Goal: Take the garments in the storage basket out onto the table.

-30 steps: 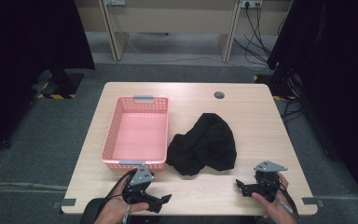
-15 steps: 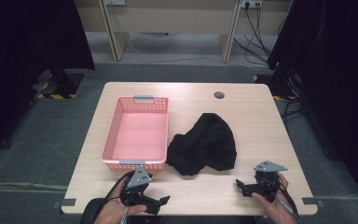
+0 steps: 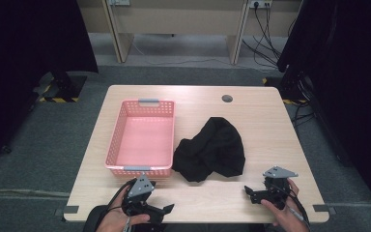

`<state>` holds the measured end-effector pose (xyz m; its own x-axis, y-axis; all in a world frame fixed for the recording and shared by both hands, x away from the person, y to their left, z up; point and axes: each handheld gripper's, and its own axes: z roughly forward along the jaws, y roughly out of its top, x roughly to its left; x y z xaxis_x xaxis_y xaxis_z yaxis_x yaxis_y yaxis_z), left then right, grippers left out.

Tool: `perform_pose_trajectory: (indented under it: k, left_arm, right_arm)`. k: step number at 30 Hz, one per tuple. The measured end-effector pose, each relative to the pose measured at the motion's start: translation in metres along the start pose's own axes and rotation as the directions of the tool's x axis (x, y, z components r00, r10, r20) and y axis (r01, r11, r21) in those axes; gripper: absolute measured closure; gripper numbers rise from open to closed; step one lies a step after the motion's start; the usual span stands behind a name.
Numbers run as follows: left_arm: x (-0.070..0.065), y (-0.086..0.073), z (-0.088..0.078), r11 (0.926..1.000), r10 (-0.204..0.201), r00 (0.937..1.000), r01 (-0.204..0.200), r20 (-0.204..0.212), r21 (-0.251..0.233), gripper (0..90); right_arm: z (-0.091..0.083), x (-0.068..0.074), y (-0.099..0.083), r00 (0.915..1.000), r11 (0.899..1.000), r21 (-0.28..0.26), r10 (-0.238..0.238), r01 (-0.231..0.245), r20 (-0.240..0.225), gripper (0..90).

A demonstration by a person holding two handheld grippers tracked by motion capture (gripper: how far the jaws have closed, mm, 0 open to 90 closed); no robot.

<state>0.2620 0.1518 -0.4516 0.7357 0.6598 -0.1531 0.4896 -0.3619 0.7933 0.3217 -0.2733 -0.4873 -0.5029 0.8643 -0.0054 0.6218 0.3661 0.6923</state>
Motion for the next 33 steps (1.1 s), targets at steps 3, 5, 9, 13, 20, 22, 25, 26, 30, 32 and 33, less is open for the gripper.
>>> perform_pose_trajectory:
  k: [3,5,9,13,20,22,25,26,30,32,33]
  left_arm:
    - [-0.001,-0.001,-0.001,1.0000,0.001,1.0000,-0.001,-0.001,-0.001,4.0]
    - [-0.001,-0.002,-0.002,1.0000,0.001,1.0000,-0.001,-0.001,-0.003,4.0]
    - [-0.002,-0.004,-0.003,1.0000,-0.002,1.0000,0.002,-0.002,-0.004,4.0]
    - [-0.003,-0.005,-0.004,1.0000,-0.002,1.0000,0.002,-0.003,-0.007,4.0]
    - [-0.006,-0.007,-0.006,0.9999,-0.002,1.0000,0.002,-0.002,-0.012,4.0]
    - [-0.007,-0.008,-0.006,0.9999,0.000,1.0000,0.000,0.000,-0.012,4.0]
    - [-0.008,-0.009,-0.007,0.9999,-0.001,1.0000,0.001,0.000,-0.015,3.9]
    - [-0.008,-0.009,-0.007,0.9999,0.000,1.0000,0.000,0.001,-0.016,3.9]
    - [-0.009,-0.011,-0.008,0.9999,-0.002,1.0000,0.002,0.001,-0.016,3.7]
    - [-0.010,-0.011,-0.008,0.9999,0.000,1.0000,0.000,-0.001,-0.015,3.7]
    - [-0.010,-0.012,-0.008,0.9999,0.000,1.0000,0.000,-0.003,-0.015,3.8]
  right_arm:
    - [0.000,0.000,0.000,1.0000,1.000,0.000,0.000,0.000,0.000,0.4]
    - [0.000,0.000,0.000,1.0000,1.000,0.000,0.000,0.000,0.000,0.4]
    - [0.000,0.000,0.000,1.0000,1.000,0.000,0.000,0.000,0.000,0.4]
    - [0.000,0.000,0.000,1.0000,1.000,0.000,0.000,0.000,0.000,0.4]
    - [0.000,0.000,0.000,1.0000,1.000,0.000,0.000,0.000,0.000,0.4]
    - [0.000,0.000,0.000,1.0000,1.000,0.000,0.000,0.000,0.000,0.4]
    - [0.000,0.000,0.000,1.0000,1.000,0.000,-0.002,0.002,0.000,0.4]
    - [0.000,0.000,0.000,1.0000,1.000,0.000,-0.001,0.001,0.000,0.4]
    - [0.000,0.000,0.000,1.0000,1.000,0.001,-0.001,0.001,0.000,0.4]
    - [0.000,0.000,0.000,1.0000,1.000,0.000,-0.001,0.001,0.000,0.4]
    - [0.000,0.000,0.000,1.0000,1.000,0.001,-0.001,0.001,0.000,0.4]
